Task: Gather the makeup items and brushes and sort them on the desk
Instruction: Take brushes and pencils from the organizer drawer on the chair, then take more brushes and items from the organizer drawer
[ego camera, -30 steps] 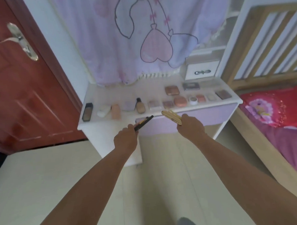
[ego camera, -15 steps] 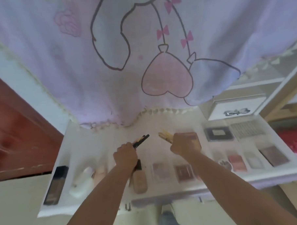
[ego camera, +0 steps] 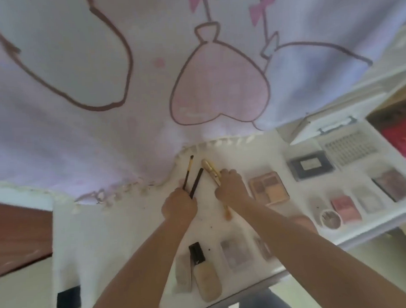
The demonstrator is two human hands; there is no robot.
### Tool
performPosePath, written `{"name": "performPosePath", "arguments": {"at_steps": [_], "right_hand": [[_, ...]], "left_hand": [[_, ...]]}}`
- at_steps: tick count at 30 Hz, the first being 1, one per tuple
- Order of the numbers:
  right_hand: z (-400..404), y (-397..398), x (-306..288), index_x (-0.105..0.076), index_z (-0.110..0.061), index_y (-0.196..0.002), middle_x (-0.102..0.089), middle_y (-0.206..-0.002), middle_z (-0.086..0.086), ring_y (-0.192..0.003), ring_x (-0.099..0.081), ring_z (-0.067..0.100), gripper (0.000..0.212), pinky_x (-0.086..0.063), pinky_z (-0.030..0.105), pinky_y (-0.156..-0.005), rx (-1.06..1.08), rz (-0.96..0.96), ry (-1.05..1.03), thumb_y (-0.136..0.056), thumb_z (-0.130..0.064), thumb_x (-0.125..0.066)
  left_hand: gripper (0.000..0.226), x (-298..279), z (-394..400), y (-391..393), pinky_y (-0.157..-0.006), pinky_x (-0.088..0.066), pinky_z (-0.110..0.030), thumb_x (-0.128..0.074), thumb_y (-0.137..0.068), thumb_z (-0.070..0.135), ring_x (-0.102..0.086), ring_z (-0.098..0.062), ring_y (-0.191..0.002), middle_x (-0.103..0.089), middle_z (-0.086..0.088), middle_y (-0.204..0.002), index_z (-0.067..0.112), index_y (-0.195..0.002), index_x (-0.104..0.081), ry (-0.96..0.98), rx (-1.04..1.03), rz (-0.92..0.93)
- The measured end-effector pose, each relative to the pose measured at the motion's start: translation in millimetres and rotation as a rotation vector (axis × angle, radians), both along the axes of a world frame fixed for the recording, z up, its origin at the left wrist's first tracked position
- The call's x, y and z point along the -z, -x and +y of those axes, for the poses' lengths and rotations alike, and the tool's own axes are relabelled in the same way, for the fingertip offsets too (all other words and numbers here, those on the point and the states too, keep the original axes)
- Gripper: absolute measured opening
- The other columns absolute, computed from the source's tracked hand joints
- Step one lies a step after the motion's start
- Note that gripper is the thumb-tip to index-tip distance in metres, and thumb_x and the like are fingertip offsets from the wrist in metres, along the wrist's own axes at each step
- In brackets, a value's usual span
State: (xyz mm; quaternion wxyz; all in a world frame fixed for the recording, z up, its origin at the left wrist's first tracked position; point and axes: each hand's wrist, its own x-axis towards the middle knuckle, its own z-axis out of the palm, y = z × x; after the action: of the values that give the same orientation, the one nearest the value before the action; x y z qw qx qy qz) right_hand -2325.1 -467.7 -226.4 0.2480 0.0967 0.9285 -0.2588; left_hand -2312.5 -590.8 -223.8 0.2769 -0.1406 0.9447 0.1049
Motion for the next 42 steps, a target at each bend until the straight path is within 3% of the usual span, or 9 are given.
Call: {"name": "performPosePath", "arguments": {"at_steps": [4,7,9,11,13,16,25,38,42], "right_hand": [[16.6,-23.6,-9.1,-0.034,-0.008,-0.136,-0.041,-0.135,0.014,-0.127,-0.038,0.029,0.048,-0.033,0.032,-0.099,0.042,0.041,0.064,-0.090,-0.014,-0.045],[34.1,-50.1,-24.8,-0.037,-0.009,-0.137,-0.037,-0.143,0.010,-0.134,-0.030,0.025,0.044,-0.025,0.031,-0.108,0.156,0.082,0.074,-0.093,-0.012,-0.040],[55.4,-76.6,-37.1,-0.036,-0.012,-0.138,-0.035,-0.145,0.009,-0.135,-0.030,0.023,0.045,-0.025,0.030,-0.110,0.268,0.101,0.034,-0.093,-0.013,-0.040],[85.6,-111.5,-50.4,-0.037,-0.012,-0.138,-0.036,-0.144,0.009,-0.133,-0.032,0.026,0.044,-0.027,0.031,-0.108,0.421,0.116,-0.029,-0.093,-0.015,-0.040],[117.8,-155.8,-63.1,-0.035,-0.015,-0.139,-0.034,-0.146,0.007,-0.133,-0.032,0.025,0.046,-0.028,0.031,-0.108,0.581,0.127,-0.101,-0.093,-0.016,-0.039],[155.4,-232.1,-85.9,-0.034,-0.014,-0.139,-0.035,-0.146,0.008,-0.132,-0.035,0.024,0.047,-0.031,0.031,-0.106,0.781,0.141,-0.162,-0.093,-0.019,-0.043],[185.5,-515.8,-128.0,-0.041,-0.009,-0.132,-0.047,-0.133,0.013,-0.125,-0.041,0.030,0.042,-0.035,0.036,-0.100,1.336,0.115,-0.389,-0.091,-0.020,-0.043],[133.2,-882.7,-123.7,-0.037,-0.014,-0.135,-0.043,-0.139,0.006,-0.133,-0.030,0.025,0.045,-0.027,0.038,-0.107,1.796,-0.038,-0.605,-0.093,-0.030,-0.041],[120.2,-981.3,-117.8,-0.038,-0.012,-0.133,-0.044,-0.135,0.008,-0.131,-0.030,0.027,0.044,-0.026,0.040,-0.106,1.951,-0.127,-0.628,-0.094,-0.033,-0.039]], "left_hand": [[0.048,-11.9,3.0,-3.2,-0.088,-0.043,-0.032,-0.039,-0.094,0.041,-0.046,-0.025,-0.116,-0.045,-0.010,-0.126,0.006,-0.127,-0.037,0.256,0.446,0.139],[0.039,-21.7,19.9,-6.0,-0.087,-0.044,-0.036,-0.042,-0.095,0.031,-0.047,-0.027,-0.114,-0.047,-0.012,-0.126,0.007,-0.126,-0.042,0.254,0.724,0.241],[0.031,-28.5,47.8,-8.3,-0.073,-0.051,-0.038,-0.060,-0.084,0.024,-0.061,-0.031,-0.094,-0.062,-0.016,-0.103,0.006,-0.109,-0.059,0.161,0.950,0.347],[0.020,-47.3,90.2,-21.4,-0.064,-0.052,-0.032,-0.056,-0.082,0.020,-0.065,-0.027,-0.077,-0.067,-0.010,-0.088,0.009,-0.096,-0.066,0.153,1.175,0.499],[0.028,-66.0,137.7,-48.3,-0.075,-0.049,-0.032,-0.040,-0.090,0.019,-0.061,-0.026,-0.093,-0.063,-0.007,-0.104,0.013,-0.108,-0.060,0.026,1.352,0.526],[0.030,-80.7,204.6,-105.6,-0.089,-0.041,-0.033,-0.036,-0.095,0.020,-0.049,-0.026,-0.114,-0.054,-0.005,-0.123,0.016,-0.122,-0.048,-0.043,1.595,0.471],[0.028,-112.6,313.6,-358.0,-0.095,-0.037,-0.036,-0.040,-0.093,0.018,-0.042,-0.028,-0.121,-0.052,-0.009,-0.125,0.011,-0.117,-0.051,-0.194,2.084,0.518],[0.035,-121.1,338.1,-731.8,-0.102,-0.032,-0.039,-0.035,-0.095,0.019,-0.036,-0.028,-0.129,-0.043,-0.011,-0.137,0.013,-0.130,-0.042,-0.187,2.530,0.545],[0.039,-120.0,352.8,-842.2,-0.104,-0.030,-0.039,-0.037,-0.096,0.030,-0.034,-0.030,-0.130,-0.041,-0.011,-0.139,0.015,-0.132,-0.040,-0.277,2.665,0.499]]}}
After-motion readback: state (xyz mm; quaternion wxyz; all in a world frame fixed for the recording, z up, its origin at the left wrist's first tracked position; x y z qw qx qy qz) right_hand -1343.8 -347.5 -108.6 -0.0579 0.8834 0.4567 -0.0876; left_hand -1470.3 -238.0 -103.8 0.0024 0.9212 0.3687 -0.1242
